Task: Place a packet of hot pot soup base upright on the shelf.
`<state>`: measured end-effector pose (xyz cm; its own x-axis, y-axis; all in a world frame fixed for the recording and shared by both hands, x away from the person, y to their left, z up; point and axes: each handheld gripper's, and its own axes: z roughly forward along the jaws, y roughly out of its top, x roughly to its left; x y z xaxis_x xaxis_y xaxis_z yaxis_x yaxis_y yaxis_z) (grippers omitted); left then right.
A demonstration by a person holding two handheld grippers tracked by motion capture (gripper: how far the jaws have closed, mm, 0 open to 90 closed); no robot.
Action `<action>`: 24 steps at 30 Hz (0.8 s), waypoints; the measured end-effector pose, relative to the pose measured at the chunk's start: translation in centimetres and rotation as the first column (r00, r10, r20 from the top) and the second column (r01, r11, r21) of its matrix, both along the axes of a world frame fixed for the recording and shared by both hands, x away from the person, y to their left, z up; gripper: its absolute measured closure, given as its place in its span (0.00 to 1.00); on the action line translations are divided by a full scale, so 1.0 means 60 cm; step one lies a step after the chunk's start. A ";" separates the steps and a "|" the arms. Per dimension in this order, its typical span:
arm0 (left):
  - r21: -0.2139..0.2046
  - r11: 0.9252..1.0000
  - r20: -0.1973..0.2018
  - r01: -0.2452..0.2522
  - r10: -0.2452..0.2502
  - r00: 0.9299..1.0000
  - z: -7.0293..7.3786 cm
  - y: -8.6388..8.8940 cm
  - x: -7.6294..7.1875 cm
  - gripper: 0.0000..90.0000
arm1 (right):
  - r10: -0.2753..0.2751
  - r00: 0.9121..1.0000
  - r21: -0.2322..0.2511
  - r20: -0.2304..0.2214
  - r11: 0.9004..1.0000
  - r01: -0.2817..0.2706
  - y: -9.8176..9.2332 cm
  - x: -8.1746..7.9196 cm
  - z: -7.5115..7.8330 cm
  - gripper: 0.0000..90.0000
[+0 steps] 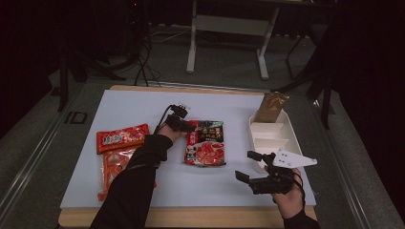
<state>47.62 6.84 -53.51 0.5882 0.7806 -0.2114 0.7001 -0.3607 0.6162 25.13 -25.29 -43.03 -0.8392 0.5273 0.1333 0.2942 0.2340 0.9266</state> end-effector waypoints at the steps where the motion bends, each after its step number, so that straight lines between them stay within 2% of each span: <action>1: 0.005 1.000 -0.001 -0.005 0.005 1.000 0.000 -0.002 -0.002 0.66 | 0.000 1.000 -0.001 0.001 1.000 0.000 0.000 0.000 0.000 0.17; 4: -0.008 1.000 -0.018 -0.020 0.020 1.000 -0.002 -0.008 -0.004 0.72 | 0.000 1.000 -0.002 0.000 1.000 0.000 0.000 0.001 0.000 0.17; 6: 0.015 1.000 -0.015 -0.022 0.022 1.000 -0.001 -0.013 -0.005 0.81 | -0.001 1.000 -0.002 0.001 1.000 0.001 0.001 0.001 -0.001 0.17; 8: 0.018 0.999 -0.021 -0.030 0.030 0.999 0.001 -0.017 -0.005 0.87 | -0.001 1.000 -0.004 0.003 1.000 0.001 0.001 0.001 -0.001 0.17; 12: 0.017 0.999 -0.007 -0.040 0.040 0.999 0.010 -0.025 -0.011 0.96 | -0.003 1.000 0.000 0.000 1.000 0.003 -0.001 0.001 0.000 0.17; 14: 0.025 0.999 0.008 -0.040 0.040 0.999 0.015 -0.027 -0.015 0.97 | -0.004 1.000 0.003 -0.003 1.000 0.004 -0.001 0.003 -0.001 0.17; 18: -0.013 0.999 0.031 -0.040 0.040 0.999 0.032 -0.022 -0.023 0.97 | -0.006 1.000 -0.001 -0.001 1.000 0.006 0.000 0.003 -0.001 0.17; 20: -0.007 1.000 0.049 -0.028 0.029 0.998 0.043 -0.020 -0.030 0.97 | -0.007 1.000 -0.003 0.003 1.000 0.007 0.000 0.002 0.000 0.17; 21: -0.026 0.999 0.052 -0.032 0.033 0.998 0.049 -0.017 -0.033 0.97 | -0.010 1.000 -0.002 0.004 1.000 0.010 -0.001 0.003 0.000 0.17; 24: -0.042 0.999 0.078 -0.020 0.023 0.997 0.064 -0.014 -0.046 0.97 | -0.020 1.000 -0.008 0.011 1.000 0.020 -0.003 0.003 0.002 0.19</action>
<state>44.89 6.03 -49.65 0.5874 0.7849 -0.1971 0.6561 -0.3194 0.6837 25.34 -25.46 -42.89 -0.8297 0.5453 0.1197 0.2890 0.2360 0.9278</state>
